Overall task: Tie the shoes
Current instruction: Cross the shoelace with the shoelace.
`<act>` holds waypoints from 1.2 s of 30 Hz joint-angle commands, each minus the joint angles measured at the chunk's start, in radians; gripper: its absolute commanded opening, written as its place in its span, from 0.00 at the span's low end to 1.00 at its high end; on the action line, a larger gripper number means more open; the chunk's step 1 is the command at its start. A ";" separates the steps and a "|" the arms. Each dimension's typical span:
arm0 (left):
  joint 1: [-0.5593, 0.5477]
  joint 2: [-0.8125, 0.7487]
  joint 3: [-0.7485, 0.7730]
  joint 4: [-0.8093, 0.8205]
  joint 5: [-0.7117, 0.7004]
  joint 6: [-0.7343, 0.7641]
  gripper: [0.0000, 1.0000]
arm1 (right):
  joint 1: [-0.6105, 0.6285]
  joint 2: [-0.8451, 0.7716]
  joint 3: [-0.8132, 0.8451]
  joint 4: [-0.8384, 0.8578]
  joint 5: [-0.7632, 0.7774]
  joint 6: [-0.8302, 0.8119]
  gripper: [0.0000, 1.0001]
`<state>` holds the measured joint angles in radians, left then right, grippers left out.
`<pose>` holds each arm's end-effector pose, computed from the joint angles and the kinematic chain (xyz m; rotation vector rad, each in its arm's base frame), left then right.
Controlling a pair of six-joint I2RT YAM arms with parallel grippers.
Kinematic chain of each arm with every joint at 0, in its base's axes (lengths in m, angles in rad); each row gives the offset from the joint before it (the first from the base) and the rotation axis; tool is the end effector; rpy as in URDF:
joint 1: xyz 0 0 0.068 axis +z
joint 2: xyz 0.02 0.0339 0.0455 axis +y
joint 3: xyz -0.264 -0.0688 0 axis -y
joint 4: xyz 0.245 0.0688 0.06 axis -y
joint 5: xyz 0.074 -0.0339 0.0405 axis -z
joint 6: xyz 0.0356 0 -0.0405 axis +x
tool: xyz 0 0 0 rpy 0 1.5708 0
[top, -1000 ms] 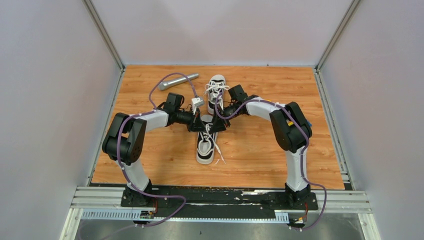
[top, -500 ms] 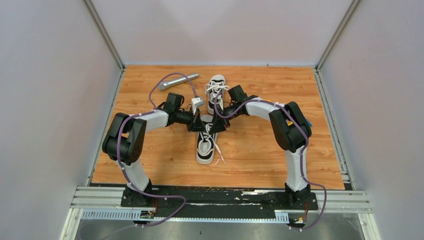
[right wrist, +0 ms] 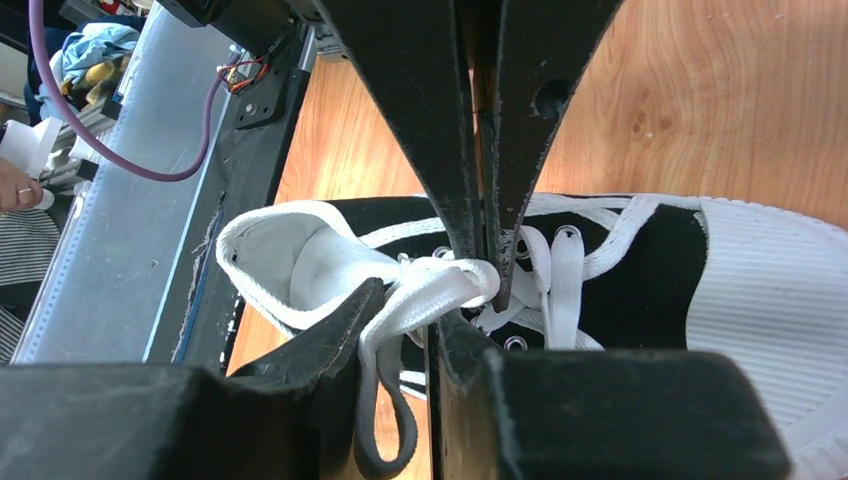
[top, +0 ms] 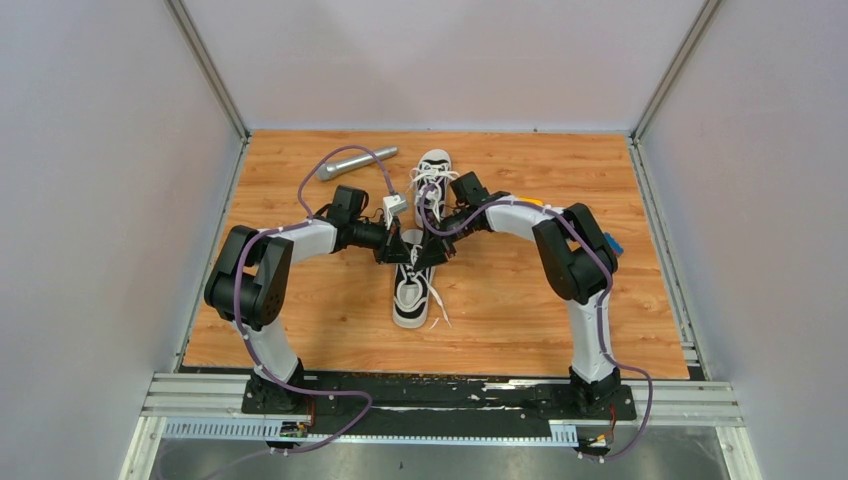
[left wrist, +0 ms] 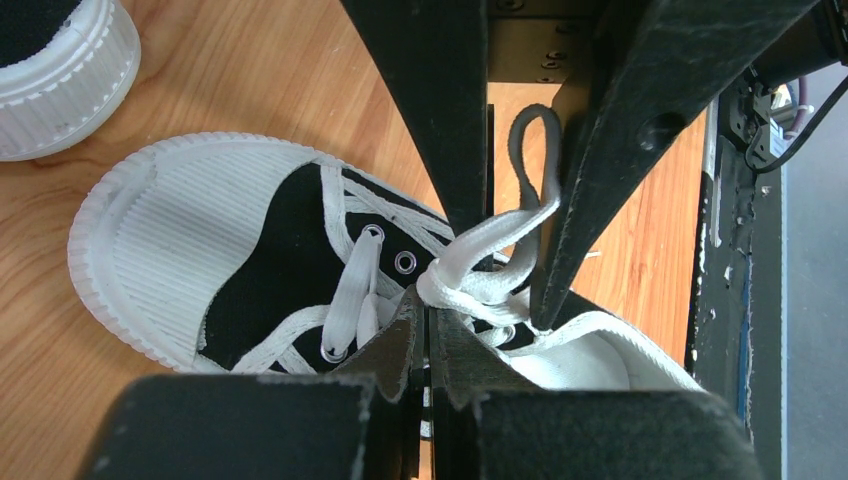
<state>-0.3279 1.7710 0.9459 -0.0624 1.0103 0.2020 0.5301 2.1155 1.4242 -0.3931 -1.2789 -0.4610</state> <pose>0.3136 -0.1385 0.1609 1.0067 2.0364 -1.2800 0.3479 0.2434 0.1548 -1.4090 1.7495 1.6608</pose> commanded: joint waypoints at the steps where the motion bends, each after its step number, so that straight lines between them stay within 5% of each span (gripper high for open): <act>1: -0.004 -0.035 0.034 0.029 -0.014 0.004 0.00 | 0.008 0.011 0.032 0.017 -0.002 0.023 0.21; 11: -0.002 -0.040 0.034 0.020 -0.017 0.007 0.00 | 0.004 -0.013 0.021 0.019 0.094 0.029 0.00; 25: -0.003 -0.047 0.029 0.025 -0.010 -0.015 0.00 | 0.041 -0.195 -0.200 0.372 0.498 0.245 0.00; 36: -0.034 -0.067 -0.004 0.117 -0.122 -0.114 0.00 | 0.143 -0.287 -0.260 0.400 0.816 0.426 0.00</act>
<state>-0.3412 1.7592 0.9447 -0.0391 0.9730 0.1429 0.6460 1.9118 1.1786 -0.0360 -0.5797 -0.1310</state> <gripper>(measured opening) 0.017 0.015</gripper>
